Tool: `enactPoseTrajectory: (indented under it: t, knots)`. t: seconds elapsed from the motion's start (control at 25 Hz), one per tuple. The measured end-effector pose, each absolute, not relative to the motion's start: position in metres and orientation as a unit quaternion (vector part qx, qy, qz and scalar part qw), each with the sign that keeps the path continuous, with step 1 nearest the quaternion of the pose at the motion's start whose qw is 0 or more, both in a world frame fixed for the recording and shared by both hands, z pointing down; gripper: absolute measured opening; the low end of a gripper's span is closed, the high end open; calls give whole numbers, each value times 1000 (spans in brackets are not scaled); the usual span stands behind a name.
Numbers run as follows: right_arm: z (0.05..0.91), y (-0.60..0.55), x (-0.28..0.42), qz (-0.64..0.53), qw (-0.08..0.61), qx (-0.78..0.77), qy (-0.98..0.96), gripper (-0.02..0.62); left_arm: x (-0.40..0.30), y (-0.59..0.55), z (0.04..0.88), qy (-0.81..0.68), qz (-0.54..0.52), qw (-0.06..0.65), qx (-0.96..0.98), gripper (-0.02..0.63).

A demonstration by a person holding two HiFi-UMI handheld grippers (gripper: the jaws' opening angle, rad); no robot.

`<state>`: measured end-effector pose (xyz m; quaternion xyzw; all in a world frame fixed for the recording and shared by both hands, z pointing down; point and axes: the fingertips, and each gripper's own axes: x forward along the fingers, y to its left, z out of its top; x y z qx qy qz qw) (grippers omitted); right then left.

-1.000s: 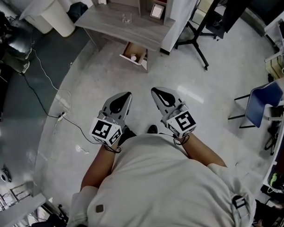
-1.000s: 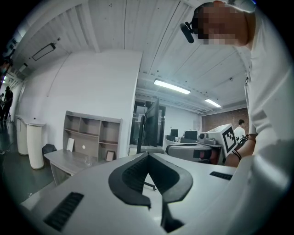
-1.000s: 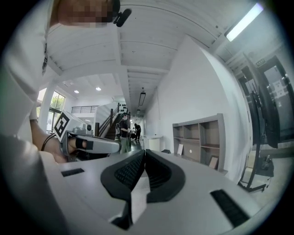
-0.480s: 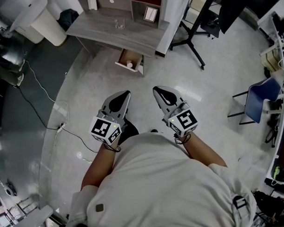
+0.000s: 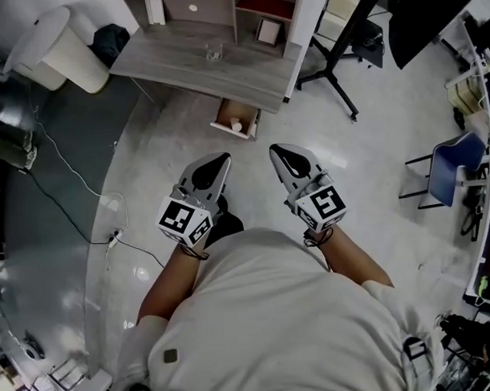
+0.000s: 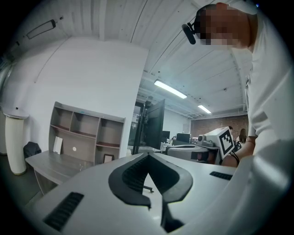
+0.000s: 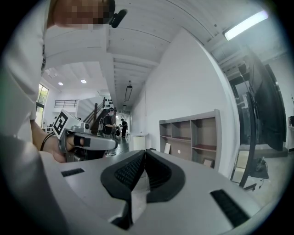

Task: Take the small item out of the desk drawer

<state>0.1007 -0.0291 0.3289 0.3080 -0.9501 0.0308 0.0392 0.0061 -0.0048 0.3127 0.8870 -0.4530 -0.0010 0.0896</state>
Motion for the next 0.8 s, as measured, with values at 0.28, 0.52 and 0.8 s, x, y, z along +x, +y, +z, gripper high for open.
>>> enactPoseTrajectory:
  t: [0.28,0.52,0.8]
  knots:
    - [338,-61,37,39,53,335,-940,21,-58,-42,320,-423,-5,96,901,15]
    - [344,-89,-9,46,63,356,-931,21,-108,-72,325,-402,-5,108,909,15]
    - [350,-109,-44,49,70,390,-917,21,-147,-93,334,-371,2,112,922,15]
